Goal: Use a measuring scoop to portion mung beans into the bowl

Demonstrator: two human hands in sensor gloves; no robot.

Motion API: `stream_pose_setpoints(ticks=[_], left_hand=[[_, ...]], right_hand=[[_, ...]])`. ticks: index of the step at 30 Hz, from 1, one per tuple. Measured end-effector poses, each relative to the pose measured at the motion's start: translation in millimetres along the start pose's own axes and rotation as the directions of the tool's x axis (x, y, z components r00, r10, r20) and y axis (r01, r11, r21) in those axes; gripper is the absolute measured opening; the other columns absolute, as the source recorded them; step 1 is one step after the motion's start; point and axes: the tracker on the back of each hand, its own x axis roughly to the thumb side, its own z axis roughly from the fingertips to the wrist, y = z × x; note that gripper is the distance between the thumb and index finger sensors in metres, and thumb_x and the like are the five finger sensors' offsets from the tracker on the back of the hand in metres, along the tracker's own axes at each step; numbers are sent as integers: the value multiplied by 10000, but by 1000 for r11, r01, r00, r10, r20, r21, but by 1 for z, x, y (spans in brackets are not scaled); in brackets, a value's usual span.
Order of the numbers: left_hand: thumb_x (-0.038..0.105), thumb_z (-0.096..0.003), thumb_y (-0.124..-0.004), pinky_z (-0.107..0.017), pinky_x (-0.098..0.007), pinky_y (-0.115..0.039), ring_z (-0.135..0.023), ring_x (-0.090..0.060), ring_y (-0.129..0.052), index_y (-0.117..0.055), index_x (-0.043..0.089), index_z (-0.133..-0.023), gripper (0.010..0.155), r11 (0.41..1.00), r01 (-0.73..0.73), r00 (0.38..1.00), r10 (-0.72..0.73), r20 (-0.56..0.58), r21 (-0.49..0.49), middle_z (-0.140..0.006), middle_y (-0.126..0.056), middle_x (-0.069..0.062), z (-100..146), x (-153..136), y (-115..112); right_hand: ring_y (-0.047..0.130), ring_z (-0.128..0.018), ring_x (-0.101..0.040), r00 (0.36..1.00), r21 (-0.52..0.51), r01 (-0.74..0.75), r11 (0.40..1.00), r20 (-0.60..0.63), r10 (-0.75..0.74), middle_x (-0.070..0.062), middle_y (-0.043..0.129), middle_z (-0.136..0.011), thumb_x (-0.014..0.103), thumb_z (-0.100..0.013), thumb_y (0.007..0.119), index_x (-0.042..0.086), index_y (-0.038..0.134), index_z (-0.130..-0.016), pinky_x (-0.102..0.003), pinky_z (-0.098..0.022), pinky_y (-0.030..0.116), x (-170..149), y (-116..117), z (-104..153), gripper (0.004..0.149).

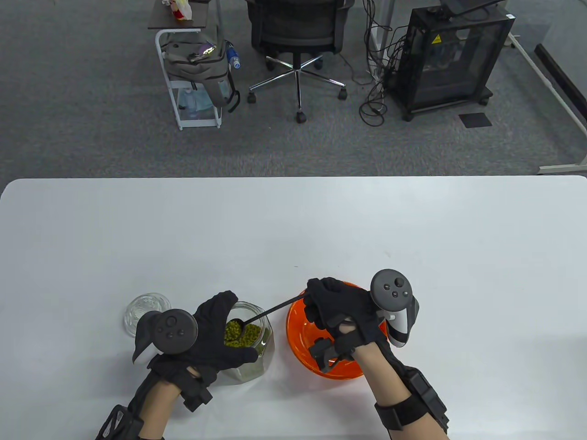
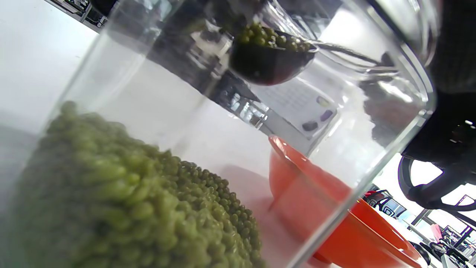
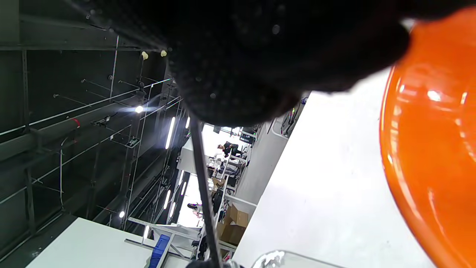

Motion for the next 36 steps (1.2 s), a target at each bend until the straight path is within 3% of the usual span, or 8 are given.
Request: stream_pose_setpoints(ticks=[25,36], left_hand=[[828,-381,-894,-719,-742,-546,-1024,-609,-565,-305,-21,-1093,1255,1000,-2,1000,2,-1,0,-1131,-422,-320,0,0,0],[830,-380,-893,-719,-742,-546,-1024,-610,-564,-305,-22,-1093,1257,1000,0,1000,0,-1,-1,-1131,-422,-321,0,0,0]], right_hand=[[1014,-147,-194,985,2,162,987,-63,-161,-80,1065,-353,452,-492,781,60,956,-597,-318,-109,884,-11,-34,2,442],[1014,-147,-194,967,-12,244,970,-66,-245,-79,1065,-356,452,-494,780,61,954,-601,-317,-110,884,-13,-59,6,442]])
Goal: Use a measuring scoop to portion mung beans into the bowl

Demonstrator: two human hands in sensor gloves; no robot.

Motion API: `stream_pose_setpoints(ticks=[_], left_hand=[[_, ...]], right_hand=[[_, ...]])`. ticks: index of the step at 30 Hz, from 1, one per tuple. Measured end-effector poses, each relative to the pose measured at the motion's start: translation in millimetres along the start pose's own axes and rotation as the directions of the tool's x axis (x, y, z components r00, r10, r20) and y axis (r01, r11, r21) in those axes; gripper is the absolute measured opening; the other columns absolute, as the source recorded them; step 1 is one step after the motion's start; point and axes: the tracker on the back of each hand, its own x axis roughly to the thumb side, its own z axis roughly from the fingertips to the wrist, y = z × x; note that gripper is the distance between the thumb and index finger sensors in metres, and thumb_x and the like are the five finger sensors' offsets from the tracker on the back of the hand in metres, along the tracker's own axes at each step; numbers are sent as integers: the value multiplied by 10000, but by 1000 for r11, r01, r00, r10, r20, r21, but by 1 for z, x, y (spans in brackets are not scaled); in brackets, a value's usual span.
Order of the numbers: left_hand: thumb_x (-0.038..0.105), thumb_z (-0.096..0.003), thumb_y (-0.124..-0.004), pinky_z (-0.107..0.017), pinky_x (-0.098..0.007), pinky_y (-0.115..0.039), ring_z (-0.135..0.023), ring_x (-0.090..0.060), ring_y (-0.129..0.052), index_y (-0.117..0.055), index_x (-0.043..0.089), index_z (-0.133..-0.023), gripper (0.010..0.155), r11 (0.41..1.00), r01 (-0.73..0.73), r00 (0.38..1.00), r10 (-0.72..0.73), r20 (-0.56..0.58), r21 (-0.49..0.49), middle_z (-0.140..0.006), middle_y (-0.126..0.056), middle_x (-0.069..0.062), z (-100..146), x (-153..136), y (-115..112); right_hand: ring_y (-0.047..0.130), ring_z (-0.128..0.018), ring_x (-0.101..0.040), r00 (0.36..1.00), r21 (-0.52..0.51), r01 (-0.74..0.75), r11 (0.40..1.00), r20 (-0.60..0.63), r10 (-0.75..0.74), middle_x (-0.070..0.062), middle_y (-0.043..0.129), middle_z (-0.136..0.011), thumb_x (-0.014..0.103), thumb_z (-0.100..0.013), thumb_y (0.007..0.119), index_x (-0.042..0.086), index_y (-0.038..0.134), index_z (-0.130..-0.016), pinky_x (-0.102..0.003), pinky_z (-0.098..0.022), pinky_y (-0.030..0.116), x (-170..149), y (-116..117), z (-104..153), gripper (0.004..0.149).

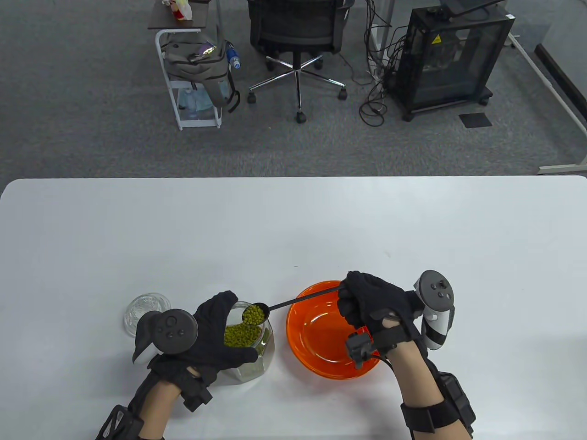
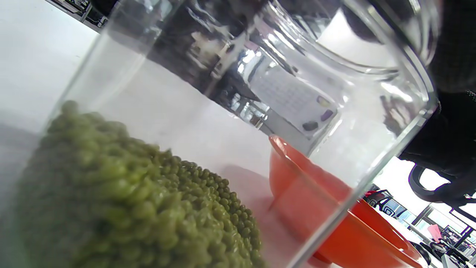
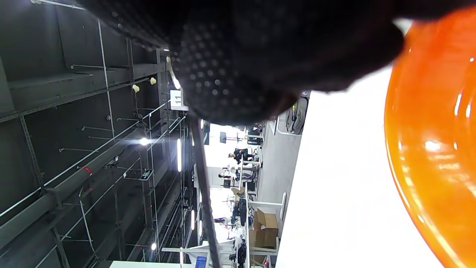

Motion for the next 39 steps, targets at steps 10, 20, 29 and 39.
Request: stream_pose_setpoints(ticks=[10,20,29,39], left_hand=[[829,-381,-892,-720,-741,-546,-1024,-609,-565,-305,-20,-1094,1254,1000,1,1000,-1,-1,-1,-1132,-423,-319,0,0,0],[830,-382,-890,-720,-741,-546,-1024,-609,-564,-303,-19,-1095,1254,1000,0,1000,0,-1,-1,-1138,-404,-321,0,0,0],[829,-383,-890,-720,-741,-545,-1025,-610,-561,-303,-19,-1095,1253,1000,-1,1000,1,0,-1,-1138,-402,-321,0,0,0],[830,-384,-886,-720,-742,-544,-1026,-609,-559,-299,-19,-1095,1253,1000,0,1000,0,1,-2,-1139,-399,-320,0,0,0]], right_hand=[[1014,-150,-194,1000,-46,15,999,1,-15,-78,1064,-358,453,-495,778,62,953,-603,-317,-112,883,-2,-36,5,442],[1014,-150,-195,999,-98,38,994,-25,-41,-79,1064,-360,454,-496,778,62,953,-605,-316,-113,883,-18,-72,10,442],[1014,-148,-194,997,-142,39,989,-59,-48,-78,1064,-360,454,-496,779,62,953,-605,-316,-112,883,-36,-93,10,442],[1013,-156,-199,993,-191,-28,981,-116,6,-81,1063,-367,454,-495,779,62,950,-610,-319,-120,882,-56,-106,6,442]])
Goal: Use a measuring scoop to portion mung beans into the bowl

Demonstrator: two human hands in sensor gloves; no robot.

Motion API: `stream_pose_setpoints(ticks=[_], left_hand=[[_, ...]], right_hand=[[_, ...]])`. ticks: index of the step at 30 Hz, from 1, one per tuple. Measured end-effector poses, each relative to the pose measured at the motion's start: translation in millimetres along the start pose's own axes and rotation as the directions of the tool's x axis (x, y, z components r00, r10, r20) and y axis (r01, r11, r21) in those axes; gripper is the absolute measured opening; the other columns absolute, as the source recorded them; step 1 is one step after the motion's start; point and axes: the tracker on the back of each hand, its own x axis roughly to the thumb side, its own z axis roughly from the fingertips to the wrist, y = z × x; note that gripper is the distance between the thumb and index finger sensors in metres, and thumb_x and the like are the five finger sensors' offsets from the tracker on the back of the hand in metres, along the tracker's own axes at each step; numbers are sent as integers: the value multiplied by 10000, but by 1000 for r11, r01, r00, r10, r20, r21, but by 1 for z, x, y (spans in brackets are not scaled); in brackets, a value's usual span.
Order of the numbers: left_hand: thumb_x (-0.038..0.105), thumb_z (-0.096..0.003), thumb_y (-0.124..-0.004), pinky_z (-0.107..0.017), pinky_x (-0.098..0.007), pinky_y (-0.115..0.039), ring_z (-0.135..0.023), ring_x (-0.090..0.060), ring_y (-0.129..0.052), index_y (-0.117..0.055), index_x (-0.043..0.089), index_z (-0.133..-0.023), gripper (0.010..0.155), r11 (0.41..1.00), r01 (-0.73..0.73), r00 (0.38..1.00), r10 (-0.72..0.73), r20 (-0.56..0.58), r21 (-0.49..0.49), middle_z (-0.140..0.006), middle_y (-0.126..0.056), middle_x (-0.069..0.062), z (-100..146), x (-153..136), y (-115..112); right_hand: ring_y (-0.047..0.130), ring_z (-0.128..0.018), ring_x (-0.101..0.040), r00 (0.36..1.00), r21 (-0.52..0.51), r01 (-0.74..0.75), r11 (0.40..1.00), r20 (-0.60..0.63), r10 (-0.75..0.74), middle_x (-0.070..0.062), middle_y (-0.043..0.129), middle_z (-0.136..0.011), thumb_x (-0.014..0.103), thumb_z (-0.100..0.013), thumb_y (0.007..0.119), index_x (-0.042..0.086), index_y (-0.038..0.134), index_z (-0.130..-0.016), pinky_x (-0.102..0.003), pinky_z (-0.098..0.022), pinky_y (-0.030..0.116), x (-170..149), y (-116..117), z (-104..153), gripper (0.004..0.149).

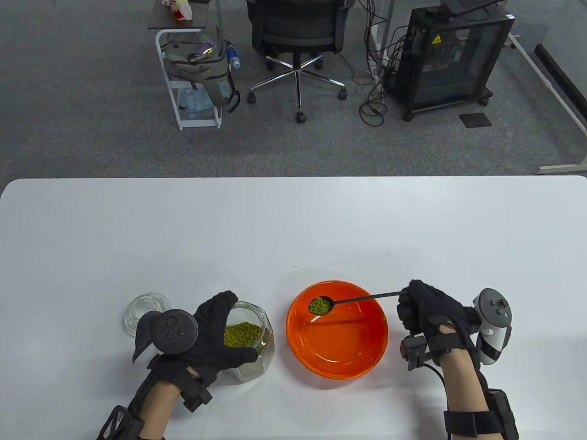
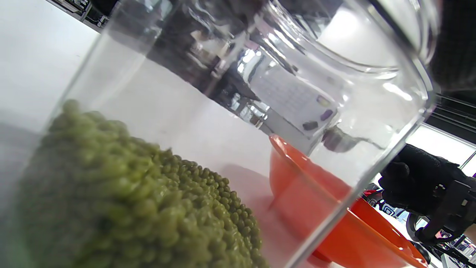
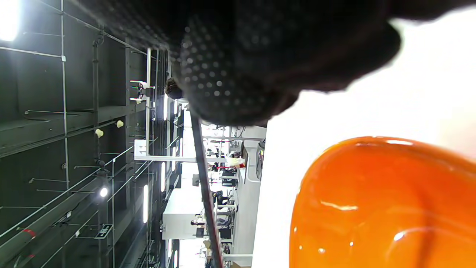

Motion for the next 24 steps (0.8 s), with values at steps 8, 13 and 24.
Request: stream_pose_setpoints(ticks=[8,13,24], left_hand=[[829,-389,-882,-720,-742,-541,-1025,-612,-556,-298,-18,-1096,1248,1000,0,1000,0,1,-1,-1138,-397,-322,0,0,0],[828,-388,-883,-721,-742,-540,-1025,-612,-556,-298,-18,-1095,1248,1000,1,1000,-1,1,-1,-1138,-398,-321,0,0,0],[828,-388,-883,-720,-743,-540,-1025,-612,-556,-298,-19,-1096,1249,1000,-1,1000,1,1,-1,-1139,-395,-322,0,0,0]], right_hand=[[1012,-168,-202,993,-54,-117,992,24,119,-84,1061,-376,455,-494,779,64,949,-616,-321,-128,881,-1,1,0,443],[1012,-172,-206,981,-76,-180,981,62,184,-89,1060,-382,452,-492,781,63,947,-621,-324,-131,880,2,8,4,443],[1010,-197,-217,826,-170,-428,888,326,460,-97,1058,-405,456,-484,786,76,947,-641,-333,-153,877,31,39,29,441]])
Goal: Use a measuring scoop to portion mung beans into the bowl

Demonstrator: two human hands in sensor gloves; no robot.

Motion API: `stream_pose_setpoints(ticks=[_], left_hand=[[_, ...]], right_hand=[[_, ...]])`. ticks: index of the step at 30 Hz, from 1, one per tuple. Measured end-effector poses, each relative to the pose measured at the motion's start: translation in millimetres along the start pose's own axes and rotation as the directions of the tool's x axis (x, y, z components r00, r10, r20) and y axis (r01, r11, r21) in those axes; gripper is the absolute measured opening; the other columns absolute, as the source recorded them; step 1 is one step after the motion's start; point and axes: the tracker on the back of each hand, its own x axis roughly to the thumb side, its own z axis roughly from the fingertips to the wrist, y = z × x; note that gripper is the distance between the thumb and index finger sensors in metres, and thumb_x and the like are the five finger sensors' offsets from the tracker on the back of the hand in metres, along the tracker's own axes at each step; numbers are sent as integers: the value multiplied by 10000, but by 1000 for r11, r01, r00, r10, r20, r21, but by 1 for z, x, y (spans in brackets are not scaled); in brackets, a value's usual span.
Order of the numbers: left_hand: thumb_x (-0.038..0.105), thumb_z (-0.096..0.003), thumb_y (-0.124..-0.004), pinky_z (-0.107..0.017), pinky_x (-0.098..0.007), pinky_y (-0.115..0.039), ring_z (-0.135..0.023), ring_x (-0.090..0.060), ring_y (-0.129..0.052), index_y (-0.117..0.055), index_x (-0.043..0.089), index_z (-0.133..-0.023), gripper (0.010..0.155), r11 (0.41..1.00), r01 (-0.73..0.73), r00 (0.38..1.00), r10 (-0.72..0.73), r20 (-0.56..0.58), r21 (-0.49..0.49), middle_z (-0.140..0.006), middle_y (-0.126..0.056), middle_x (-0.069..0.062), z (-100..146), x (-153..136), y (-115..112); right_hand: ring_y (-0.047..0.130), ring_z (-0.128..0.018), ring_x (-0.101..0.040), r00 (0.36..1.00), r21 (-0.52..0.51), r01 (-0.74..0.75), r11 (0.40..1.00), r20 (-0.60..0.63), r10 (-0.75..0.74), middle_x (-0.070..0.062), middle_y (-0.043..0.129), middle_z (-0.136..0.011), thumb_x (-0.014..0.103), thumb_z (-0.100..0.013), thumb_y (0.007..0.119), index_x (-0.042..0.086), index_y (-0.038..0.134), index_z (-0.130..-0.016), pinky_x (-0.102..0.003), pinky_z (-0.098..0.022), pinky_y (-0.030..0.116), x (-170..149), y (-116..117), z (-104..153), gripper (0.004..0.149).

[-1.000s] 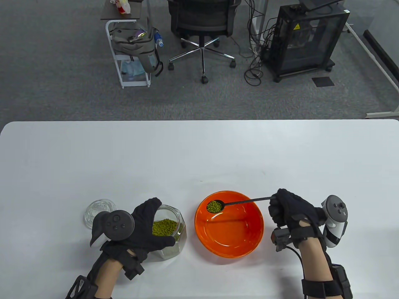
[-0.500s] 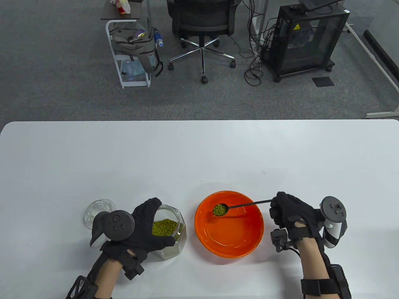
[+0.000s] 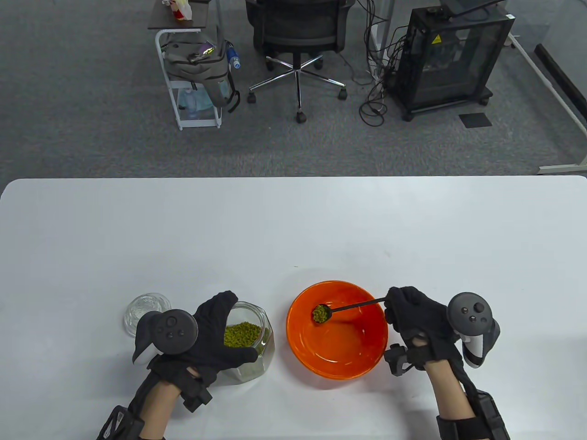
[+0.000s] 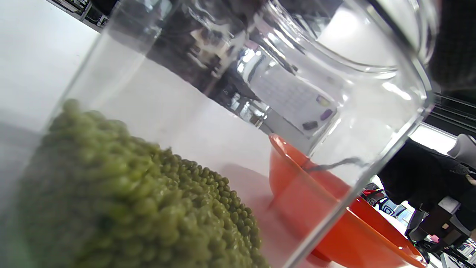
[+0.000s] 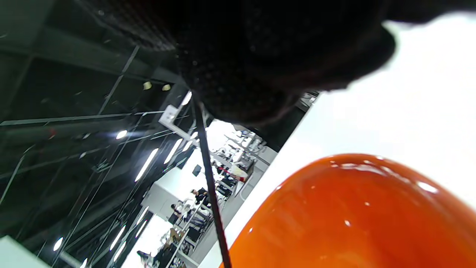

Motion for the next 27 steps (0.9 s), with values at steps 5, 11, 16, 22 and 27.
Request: stream_pose_setpoints(ticks=[5,11,16,22,27], left_hand=[[829,-390,-880,-722,-741,-540,-1026,-610,-555,-297,-16,-1096,1246,1000,1,1000,-1,0,0,-1138,-397,-321,0,0,0],[827,-391,-881,-721,-742,-539,-1025,-612,-554,-296,-20,-1096,1248,1000,0,1000,0,0,0,-1139,-394,-323,0,0,0],[828,-389,-880,-720,-742,-540,-1024,-613,-555,-297,-17,-1096,1247,1000,1,1000,-1,1,0,-1138,-395,-323,0,0,0],[830,-390,-878,-720,-741,-540,-1025,-612,-554,-296,-17,-1096,1247,1000,1,1000,-1,1,-1,-1138,-394,-323,0,0,0],[827,-392,-878,-720,-741,-540,-1025,-612,-554,-296,-17,-1096,1244,1000,1,1000,-1,1,-1,-1138,-393,-323,0,0,0]], right_hand=[[1010,-230,-227,965,-30,-158,987,205,160,-96,1056,-436,465,-481,788,99,948,-660,-342,-182,876,27,5,11,438],[1003,-281,-249,890,-75,-249,965,375,259,-103,1044,-491,468,-476,784,124,937,-696,-361,-222,869,46,7,22,437],[1000,-303,-267,815,-134,-310,941,473,336,-107,1035,-523,470,-474,773,136,927,-713,-379,-240,863,58,6,30,438],[994,-342,-287,692,-170,-369,914,606,392,-108,1023,-565,470,-458,770,159,918,-731,-401,-271,856,68,8,39,439],[993,-360,-290,587,-245,-409,879,667,459,-106,1016,-587,469,-446,767,176,913,-738,-409,-287,853,76,9,48,439]])
